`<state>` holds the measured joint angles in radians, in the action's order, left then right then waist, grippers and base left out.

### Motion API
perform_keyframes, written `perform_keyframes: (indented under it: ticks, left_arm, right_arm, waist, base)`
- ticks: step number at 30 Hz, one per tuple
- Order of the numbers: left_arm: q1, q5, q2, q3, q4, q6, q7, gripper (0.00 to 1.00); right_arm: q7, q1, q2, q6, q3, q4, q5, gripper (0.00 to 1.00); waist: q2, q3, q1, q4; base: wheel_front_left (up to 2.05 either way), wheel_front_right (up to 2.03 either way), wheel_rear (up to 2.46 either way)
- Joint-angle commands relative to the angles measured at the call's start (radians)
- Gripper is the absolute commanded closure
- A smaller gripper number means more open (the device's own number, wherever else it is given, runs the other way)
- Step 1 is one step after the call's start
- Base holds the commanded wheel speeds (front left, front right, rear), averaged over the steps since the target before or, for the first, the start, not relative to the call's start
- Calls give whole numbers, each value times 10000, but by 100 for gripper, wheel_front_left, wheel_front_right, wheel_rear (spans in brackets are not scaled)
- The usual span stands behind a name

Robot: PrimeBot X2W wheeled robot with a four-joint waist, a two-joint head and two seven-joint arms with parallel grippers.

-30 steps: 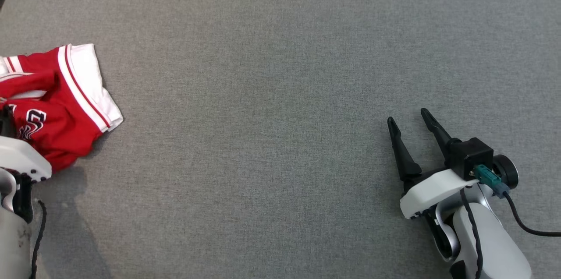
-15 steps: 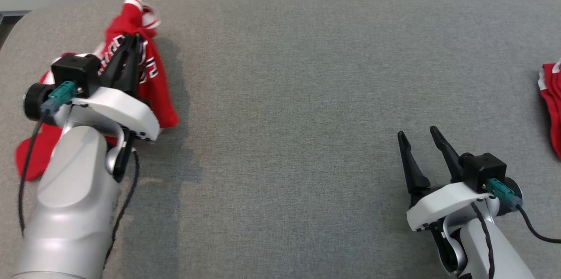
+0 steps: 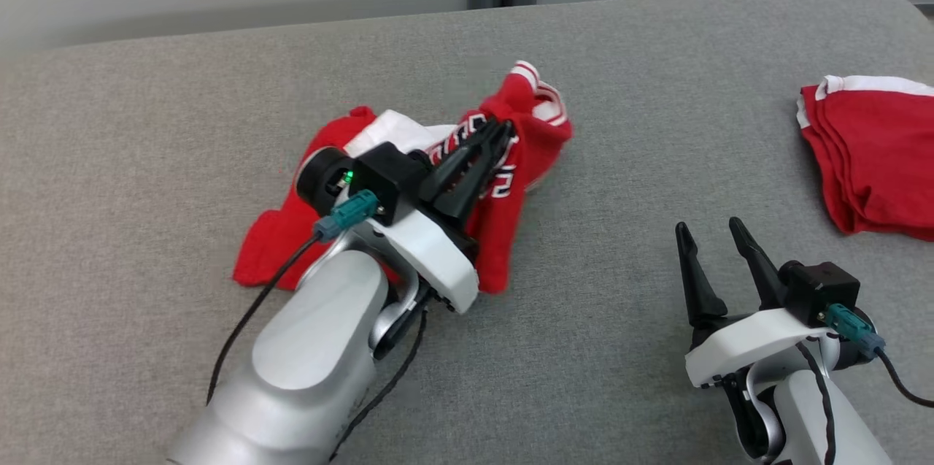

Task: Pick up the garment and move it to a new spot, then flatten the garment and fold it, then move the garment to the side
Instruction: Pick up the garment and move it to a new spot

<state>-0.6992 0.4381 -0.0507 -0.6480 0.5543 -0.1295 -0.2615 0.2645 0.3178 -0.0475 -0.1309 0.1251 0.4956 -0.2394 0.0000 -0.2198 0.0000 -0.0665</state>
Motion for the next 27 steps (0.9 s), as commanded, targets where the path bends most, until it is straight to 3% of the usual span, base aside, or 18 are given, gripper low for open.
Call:
perform_keyframes:
  ticks: [1,5,9,10,11,20,27]
  left_arm:
    - [66,130,-53,-158,-107,-11,-49,100]
    - [145,556,-41,-768,-456,53,-49,100]
    - [374,314,-71,-437,-215,480,-49,97]
    - [452,190,-165,-298,-142,561,-48,32]
    - [571,90,-269,-99,-71,645,-48,0]
    - [2405,-639,-976,2356,-324,1469,-48,0]
    - [4340,-1353,-889,4361,-1241,1706,-48,0]
  right_arm:
    - [-3,-25,-67,3,-11,-39,-50,0]
    - [-3,-23,-66,3,16,-61,-149,0]
    - [-4,-33,-69,3,-19,-83,-170,0]
    - [-4,-34,-69,3,-33,-81,-167,0]
    - [-4,-24,-67,3,-47,-91,-155,0]
    - [-4,-152,-69,3,-151,-159,-96,0]
    - [-3,-452,-67,3,-248,-164,2,0]
  waist:
    - [0,-3,0,-117]
    - [0,-39,0,-269]
    - [0,-57,0,-322]
    - [0,-51,0,-329]
    - [0,-41,0,-335]
    - [0,272,0,-202]
    - [0,849,0,-55]
  base:
    - [0,0,0]
    - [0,0,0]
    - [0,0,0]
    - [0,0,0]
    - [0,0,0]
    - [0,0,0]
    - [0,0,0]
